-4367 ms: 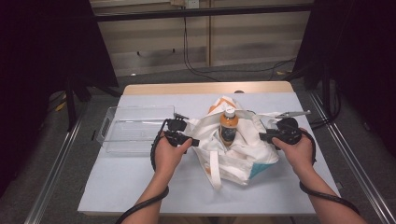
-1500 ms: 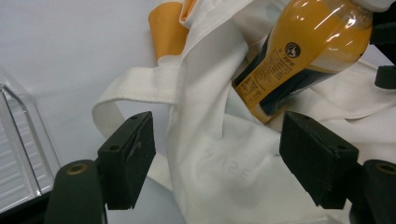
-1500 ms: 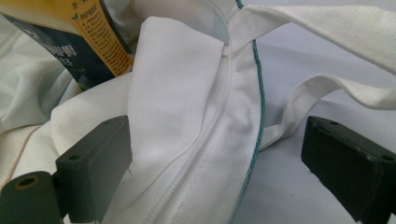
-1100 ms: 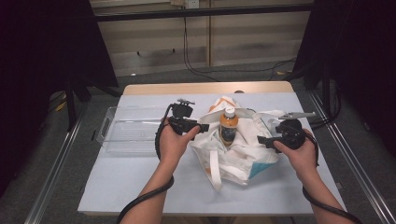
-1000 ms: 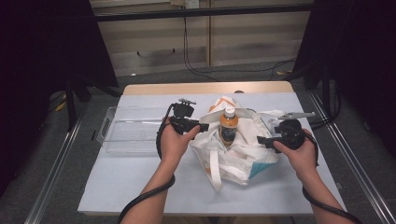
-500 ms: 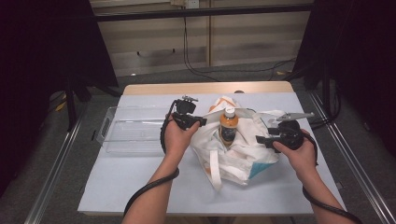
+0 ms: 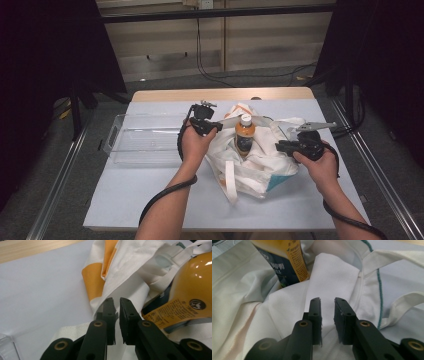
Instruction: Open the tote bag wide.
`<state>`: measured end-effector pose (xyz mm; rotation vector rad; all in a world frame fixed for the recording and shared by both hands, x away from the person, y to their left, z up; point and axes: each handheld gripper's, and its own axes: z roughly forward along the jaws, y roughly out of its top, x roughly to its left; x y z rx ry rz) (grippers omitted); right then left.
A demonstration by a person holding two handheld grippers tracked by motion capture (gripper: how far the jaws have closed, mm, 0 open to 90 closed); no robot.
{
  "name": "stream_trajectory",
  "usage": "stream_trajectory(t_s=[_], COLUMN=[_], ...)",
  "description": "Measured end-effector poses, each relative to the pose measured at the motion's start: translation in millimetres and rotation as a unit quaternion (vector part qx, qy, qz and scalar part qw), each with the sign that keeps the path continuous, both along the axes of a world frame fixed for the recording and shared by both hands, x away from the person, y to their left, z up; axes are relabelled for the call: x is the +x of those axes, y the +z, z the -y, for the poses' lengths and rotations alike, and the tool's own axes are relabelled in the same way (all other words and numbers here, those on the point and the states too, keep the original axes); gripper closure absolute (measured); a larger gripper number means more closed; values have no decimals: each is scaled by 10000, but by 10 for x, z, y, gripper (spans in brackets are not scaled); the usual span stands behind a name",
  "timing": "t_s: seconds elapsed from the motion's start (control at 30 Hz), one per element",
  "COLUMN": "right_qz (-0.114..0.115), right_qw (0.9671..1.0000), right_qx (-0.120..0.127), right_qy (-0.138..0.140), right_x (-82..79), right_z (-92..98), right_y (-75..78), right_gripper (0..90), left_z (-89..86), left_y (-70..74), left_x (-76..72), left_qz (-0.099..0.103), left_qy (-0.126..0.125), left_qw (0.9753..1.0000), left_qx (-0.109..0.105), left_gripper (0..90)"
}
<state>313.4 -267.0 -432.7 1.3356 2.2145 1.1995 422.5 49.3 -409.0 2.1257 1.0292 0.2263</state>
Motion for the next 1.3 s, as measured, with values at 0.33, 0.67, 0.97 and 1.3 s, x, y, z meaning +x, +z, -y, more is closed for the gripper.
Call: stream_trajectory(t_s=[0.33, 0.67, 0.97, 1.3], right_qz=[-92, -109, -120, -78], right_qw=[9999, 9999, 9999, 10000], right_qx=[-62, -76, -90, -43], right_qy=[28, 4, -17, -24], right_x=[7, 7, -7, -5], right_z=[-13, -6, 28, 6], right_y=[-104, -179, -257, -233], right_gripper=[798, 820, 879, 820], left_z=[10, -6, -50, -95], left_y=[-91, -202, -296, -236], left_x=[105, 144, 148, 105], left_qz=[-17, -40, -146, -198], left_qy=[148, 410, 556, 529], left_qw=[9999, 9991, 9979, 9983], left_qx=[1, 33, 305, 127], left_gripper=[868, 900, 900, 883])
